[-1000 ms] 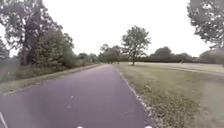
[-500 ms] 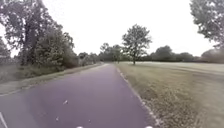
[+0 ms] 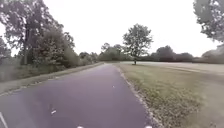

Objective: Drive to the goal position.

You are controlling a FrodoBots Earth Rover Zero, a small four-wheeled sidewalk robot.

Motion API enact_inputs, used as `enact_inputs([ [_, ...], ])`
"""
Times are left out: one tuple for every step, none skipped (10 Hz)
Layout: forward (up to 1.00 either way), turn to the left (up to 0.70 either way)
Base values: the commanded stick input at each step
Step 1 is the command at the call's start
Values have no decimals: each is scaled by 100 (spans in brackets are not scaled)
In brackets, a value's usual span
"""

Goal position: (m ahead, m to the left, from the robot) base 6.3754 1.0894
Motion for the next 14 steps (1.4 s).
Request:
enact_inputs([
  [70,1],
  [70,1],
  [70,1],
  [70,1],
  [70,1],
  [70,1],
  [70,1],
  [70,1],
  [70,1],
  [70,1],
  [70,1],
  [70,1],
  [70,1],
  [70,1],
])
